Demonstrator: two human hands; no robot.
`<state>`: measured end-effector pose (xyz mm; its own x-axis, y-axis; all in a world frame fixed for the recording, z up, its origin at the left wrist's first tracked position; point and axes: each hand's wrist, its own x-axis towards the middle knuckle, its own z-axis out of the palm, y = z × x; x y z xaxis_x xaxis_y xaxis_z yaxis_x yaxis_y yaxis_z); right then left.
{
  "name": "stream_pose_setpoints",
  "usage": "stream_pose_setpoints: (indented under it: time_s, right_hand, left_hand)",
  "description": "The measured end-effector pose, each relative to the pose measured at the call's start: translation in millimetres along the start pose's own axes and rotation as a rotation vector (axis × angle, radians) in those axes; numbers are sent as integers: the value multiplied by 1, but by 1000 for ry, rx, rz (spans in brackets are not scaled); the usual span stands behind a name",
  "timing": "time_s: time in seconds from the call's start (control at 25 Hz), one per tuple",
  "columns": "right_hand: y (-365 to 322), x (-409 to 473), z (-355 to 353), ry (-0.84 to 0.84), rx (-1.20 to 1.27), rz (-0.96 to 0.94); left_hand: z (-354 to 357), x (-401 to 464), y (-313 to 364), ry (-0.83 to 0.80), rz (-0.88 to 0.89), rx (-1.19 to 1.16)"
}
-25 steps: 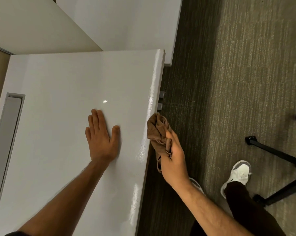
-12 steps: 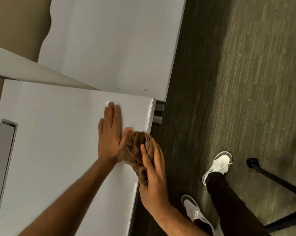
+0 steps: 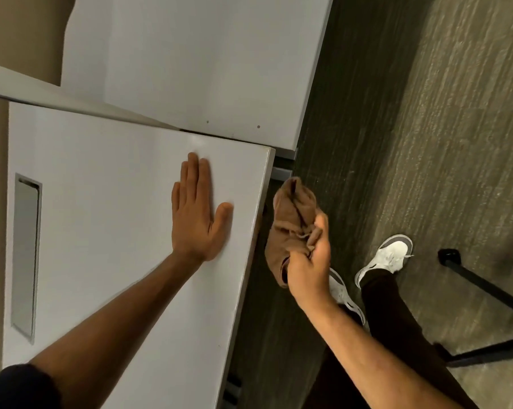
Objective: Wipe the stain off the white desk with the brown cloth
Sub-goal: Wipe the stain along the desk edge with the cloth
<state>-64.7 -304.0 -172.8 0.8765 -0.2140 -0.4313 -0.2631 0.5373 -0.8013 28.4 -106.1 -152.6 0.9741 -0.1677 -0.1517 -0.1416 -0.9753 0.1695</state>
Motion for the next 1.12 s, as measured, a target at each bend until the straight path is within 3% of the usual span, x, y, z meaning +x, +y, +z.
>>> stream_pose_setpoints:
  time_s: [0.08, 0.24, 0.4, 0.84, 1.12]
  right_hand:
    - [-8, 33, 5, 99, 27, 21]
    - [-18, 52, 34, -36, -32, -45]
    - [-11, 40, 35, -64, -25, -76]
    - [44, -77, 26, -93, -53, -41]
    - [67, -144, 11, -164, 46, 171]
  left_hand:
    - [0, -1, 1, -1, 8, 1]
    - [-2, -1, 1, -4, 2, 3]
    - [1, 0, -1, 4, 14, 13]
    - [13, 2, -10, 61, 41, 33]
    - [13, 5, -9, 78, 53, 44]
